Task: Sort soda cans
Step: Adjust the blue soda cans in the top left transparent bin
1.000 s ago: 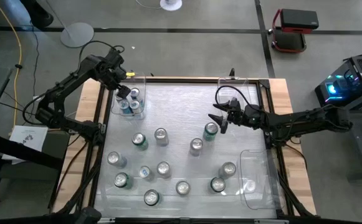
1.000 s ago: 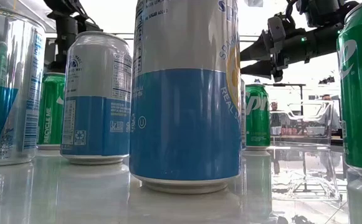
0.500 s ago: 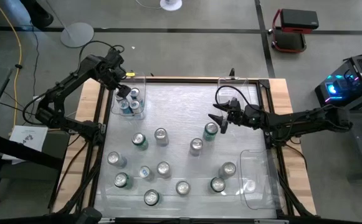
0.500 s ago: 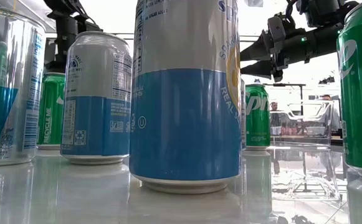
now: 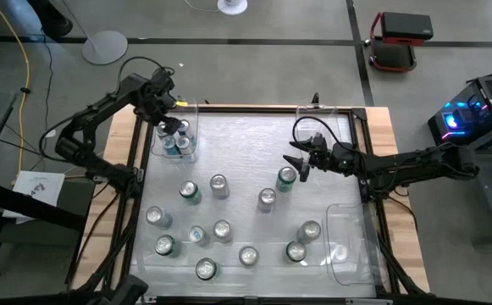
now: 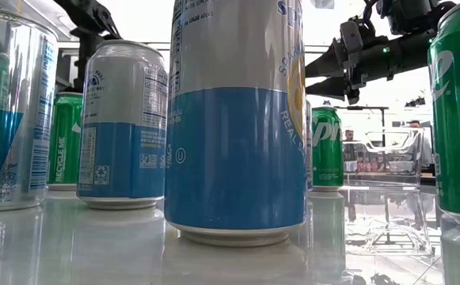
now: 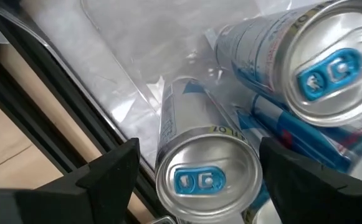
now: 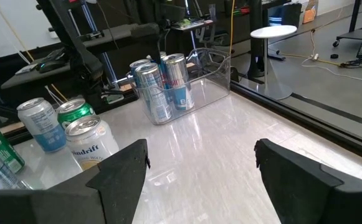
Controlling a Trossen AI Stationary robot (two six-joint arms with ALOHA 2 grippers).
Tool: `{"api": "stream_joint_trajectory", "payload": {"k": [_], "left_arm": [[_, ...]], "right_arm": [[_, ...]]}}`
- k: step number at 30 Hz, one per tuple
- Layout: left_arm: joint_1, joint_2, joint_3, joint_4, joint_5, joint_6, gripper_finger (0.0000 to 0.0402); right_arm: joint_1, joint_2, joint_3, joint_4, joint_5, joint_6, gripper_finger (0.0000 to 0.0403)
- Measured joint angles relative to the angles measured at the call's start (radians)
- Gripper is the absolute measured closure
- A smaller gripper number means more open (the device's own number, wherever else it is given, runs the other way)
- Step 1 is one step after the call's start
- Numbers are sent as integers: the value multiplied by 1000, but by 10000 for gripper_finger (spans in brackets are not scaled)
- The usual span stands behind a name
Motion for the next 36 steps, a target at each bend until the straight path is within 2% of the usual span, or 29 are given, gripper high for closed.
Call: {"api": "stream_joint_trajectory", "payload": {"k": [6,18,36], "left_arm": [[0,18,0,-5,0,9,101],[0,3,0,9,-1,40,177],[-37,-31,0,83,53,36,169]], "right_arm": [[0,0,0,0,0,0,114],[0,0,0,0,0,0,114],[0,0,0,0,0,6,114]]}}
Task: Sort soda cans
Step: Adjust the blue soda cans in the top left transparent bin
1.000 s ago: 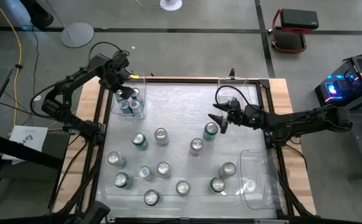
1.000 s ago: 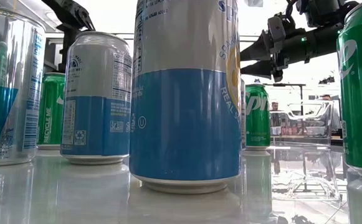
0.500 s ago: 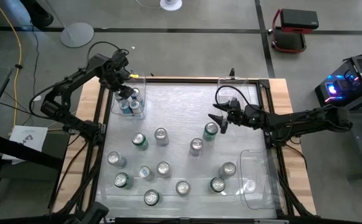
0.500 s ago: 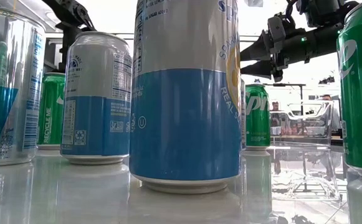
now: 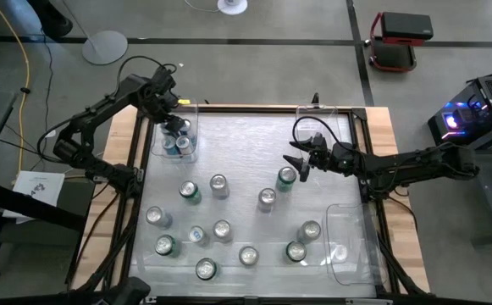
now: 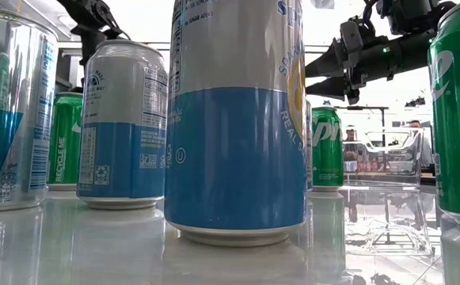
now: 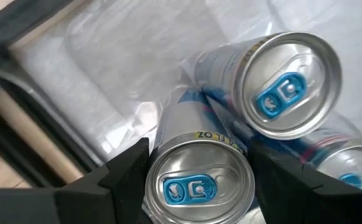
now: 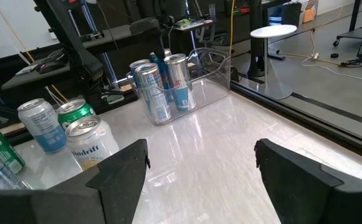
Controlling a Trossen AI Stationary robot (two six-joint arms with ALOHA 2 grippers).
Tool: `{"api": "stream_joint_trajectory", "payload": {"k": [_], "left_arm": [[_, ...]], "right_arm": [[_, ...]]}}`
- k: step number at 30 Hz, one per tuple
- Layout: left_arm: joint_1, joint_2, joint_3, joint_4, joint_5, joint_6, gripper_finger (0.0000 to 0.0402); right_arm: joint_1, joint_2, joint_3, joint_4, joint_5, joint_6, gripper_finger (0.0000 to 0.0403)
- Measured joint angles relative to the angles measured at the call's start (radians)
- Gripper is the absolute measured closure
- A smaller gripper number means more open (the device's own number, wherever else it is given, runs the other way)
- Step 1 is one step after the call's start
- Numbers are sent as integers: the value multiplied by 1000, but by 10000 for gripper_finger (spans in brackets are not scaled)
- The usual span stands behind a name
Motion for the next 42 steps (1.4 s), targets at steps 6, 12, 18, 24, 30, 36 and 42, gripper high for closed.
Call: {"api": "stream_joint_trajectory", "payload": {"k": [6,12,18,24,30,36,42], "left_arm": [[-10,0,0,2,2,0,168],[-9,0,0,8,2,0,142],[9,-1,1,14,2,12,114],[36,-1,30,-18,-10,30,111],[36,-2,109,17,16,106,111],[-21,-3,79,95,137,375,111],[-111,-2,9,214,113,523,111]], "right_arm": [[0,0,0,0,0,5,114],[0,0,0,0,0,5,114],[0,0,0,0,0,5,114],[0,0,0,0,0,4,114],[0,0,0,1,0,11,114],[0,0,0,1,0,13,114],[0,0,0,1,0,13,114]]}}
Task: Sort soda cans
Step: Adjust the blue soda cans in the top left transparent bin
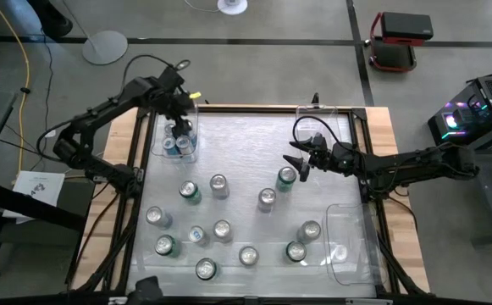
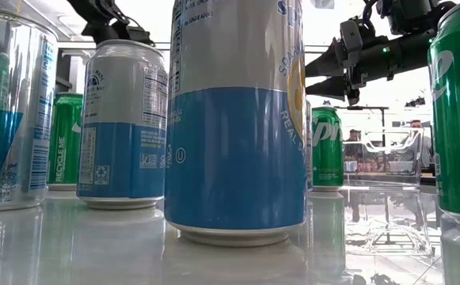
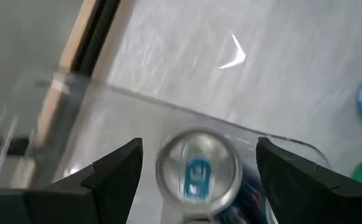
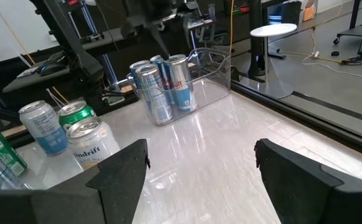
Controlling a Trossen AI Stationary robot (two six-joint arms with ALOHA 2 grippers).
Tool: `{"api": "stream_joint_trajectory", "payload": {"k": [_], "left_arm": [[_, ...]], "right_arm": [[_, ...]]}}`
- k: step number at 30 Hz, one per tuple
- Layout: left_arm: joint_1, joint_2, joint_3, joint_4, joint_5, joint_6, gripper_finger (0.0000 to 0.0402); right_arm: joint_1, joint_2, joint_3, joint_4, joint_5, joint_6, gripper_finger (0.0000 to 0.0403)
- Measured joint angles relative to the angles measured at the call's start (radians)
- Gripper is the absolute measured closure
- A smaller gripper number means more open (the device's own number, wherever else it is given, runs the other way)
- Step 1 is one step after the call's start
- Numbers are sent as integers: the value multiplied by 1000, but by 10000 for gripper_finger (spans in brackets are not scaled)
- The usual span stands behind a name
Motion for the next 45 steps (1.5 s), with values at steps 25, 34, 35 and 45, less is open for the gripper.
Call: {"api": "stream_joint_trajectory", "payload": {"k": [25,34,35,45], "left_arm": [[-28,1,-61,14,-44,-7,177],[-28,1,-61,-6,-31,-8,188],[-28,0,-61,-8,-32,-8,191],[-30,1,-1,13,-37,-55,204]], "right_arm": [[0,0,0,0,0,8,114],[0,0,0,0,0,8,114],[0,0,0,0,0,8,114],[0,0,0,0,0,8,114]]}}
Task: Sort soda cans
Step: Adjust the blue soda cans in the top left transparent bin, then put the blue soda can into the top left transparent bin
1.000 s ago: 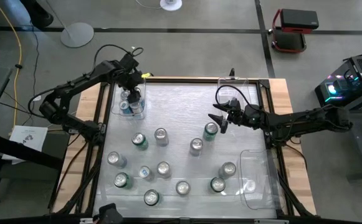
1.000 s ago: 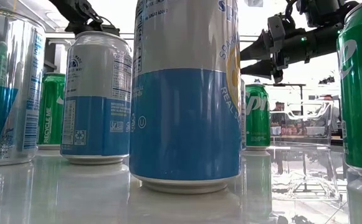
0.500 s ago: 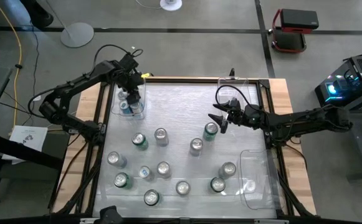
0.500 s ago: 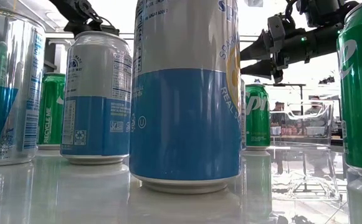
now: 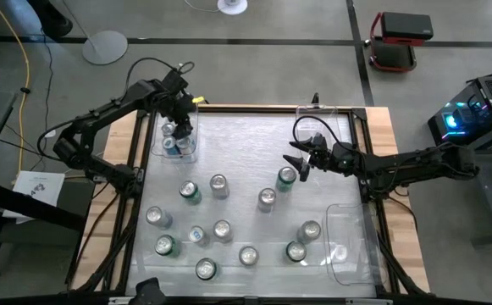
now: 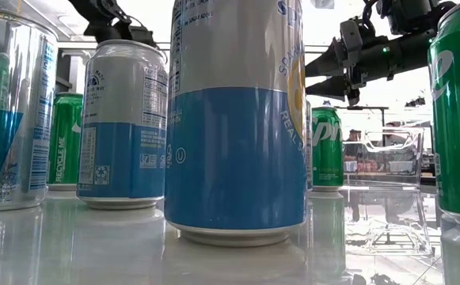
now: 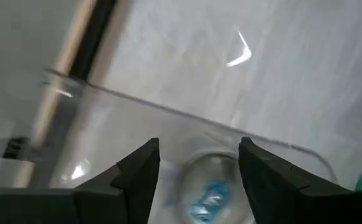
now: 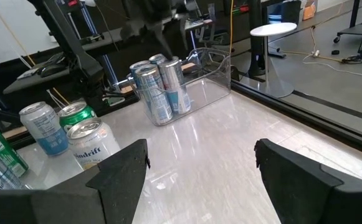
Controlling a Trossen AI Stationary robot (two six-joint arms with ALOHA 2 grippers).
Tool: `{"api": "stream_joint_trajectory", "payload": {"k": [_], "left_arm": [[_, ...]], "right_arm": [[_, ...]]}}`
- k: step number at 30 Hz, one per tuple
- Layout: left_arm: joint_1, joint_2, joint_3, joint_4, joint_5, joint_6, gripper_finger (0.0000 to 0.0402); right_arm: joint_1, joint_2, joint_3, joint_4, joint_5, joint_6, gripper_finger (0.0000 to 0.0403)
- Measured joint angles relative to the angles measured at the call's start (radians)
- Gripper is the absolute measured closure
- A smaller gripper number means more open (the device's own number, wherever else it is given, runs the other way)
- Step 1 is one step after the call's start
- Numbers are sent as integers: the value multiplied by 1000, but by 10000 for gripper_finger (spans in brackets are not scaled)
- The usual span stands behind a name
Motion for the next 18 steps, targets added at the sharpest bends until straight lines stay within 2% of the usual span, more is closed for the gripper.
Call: {"api": "stream_joint_trajectory", "payload": {"k": [5,8,10,13,18], "left_arm": [[-9,-10,94,-28,32,-69,204],[-44,-63,88,-19,115,-115,204],[-102,-120,59,17,126,-163,204],[-217,-233,-31,143,89,-252,204],[-459,-428,-204,388,-79,-445,204]], "right_arm": [[0,0,0,0,0,0,114],[0,0,0,0,0,0,114],[1,0,0,0,-3,0,114],[7,0,0,6,-42,-33,114],[98,17,0,140,-292,-231,114]]}}
